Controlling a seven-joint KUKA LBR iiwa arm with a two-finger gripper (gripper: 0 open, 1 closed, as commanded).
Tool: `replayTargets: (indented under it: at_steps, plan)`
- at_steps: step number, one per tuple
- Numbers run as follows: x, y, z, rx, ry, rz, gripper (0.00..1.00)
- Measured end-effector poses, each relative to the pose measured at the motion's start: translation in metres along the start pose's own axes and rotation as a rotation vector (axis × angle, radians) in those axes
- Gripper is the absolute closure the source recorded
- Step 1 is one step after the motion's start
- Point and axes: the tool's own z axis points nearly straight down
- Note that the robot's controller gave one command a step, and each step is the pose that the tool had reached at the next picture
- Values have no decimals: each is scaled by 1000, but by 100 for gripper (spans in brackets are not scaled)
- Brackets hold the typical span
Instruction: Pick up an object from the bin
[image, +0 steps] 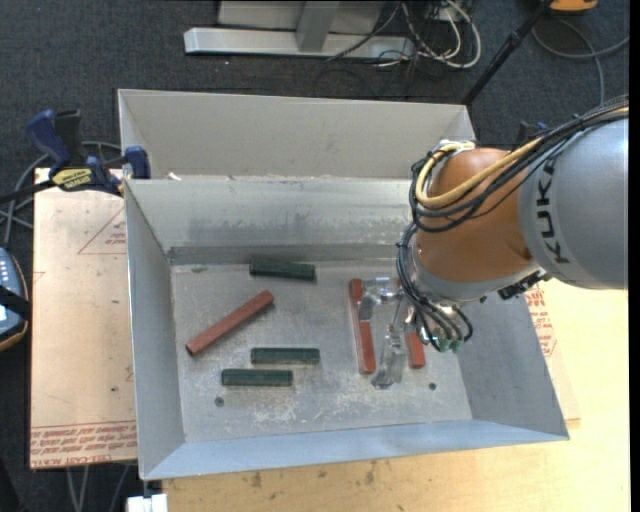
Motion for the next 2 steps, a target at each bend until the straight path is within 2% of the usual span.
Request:
replayTargets:
  at_steps: [1, 2]
  plan:
    - [14, 92, 102, -3, -6, -87, 0]
    - [12, 89, 98, -1, -8, -81, 100]
